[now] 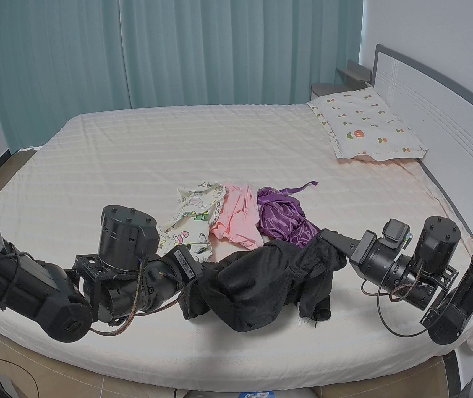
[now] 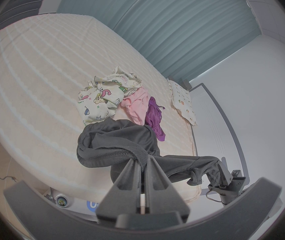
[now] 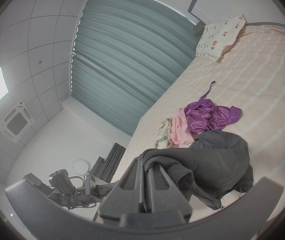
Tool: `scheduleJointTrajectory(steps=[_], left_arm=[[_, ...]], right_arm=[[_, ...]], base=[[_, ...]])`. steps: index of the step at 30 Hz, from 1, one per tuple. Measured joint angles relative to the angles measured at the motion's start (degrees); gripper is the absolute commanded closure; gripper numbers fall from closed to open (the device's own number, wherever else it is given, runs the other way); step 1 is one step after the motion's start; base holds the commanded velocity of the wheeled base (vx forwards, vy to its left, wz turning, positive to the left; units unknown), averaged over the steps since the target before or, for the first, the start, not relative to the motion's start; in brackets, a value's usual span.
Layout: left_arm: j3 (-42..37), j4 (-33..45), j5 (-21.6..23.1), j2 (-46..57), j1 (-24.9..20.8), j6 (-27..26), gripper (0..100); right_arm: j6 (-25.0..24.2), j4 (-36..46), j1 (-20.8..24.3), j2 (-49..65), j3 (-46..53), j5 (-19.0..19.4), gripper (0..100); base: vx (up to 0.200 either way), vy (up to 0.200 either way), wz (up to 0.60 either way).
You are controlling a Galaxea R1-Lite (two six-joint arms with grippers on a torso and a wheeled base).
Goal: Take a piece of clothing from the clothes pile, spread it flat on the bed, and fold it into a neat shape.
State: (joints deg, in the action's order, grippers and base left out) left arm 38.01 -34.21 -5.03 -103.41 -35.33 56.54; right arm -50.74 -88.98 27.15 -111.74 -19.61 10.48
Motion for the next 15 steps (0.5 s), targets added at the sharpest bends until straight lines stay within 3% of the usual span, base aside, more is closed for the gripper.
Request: scheduleJointTrajectory(steps=[2, 14, 15], left_arm=[[-0.1, 0.0, 0.0, -0.3, 0.0, 0.1, 100], [0.4, -0.2, -0.2, -1.2, 0.9, 1.0, 100], [0.4, -0.2, -0.2, -1.3, 1.0, 1.1, 100]], right_arm=[[0.0, 0.0, 0.0, -0.2, 0.2, -0.4, 100], [0.0, 0.0, 0.0, -0.8, -0.1, -0.8, 100], [0.1, 0.0, -0.1, -0.8, -0.2, -0.8, 100]], base=[[-0.200, 0.000, 0.00], [0.000, 0.000, 0.00], [0.000, 0.200, 0.00]])
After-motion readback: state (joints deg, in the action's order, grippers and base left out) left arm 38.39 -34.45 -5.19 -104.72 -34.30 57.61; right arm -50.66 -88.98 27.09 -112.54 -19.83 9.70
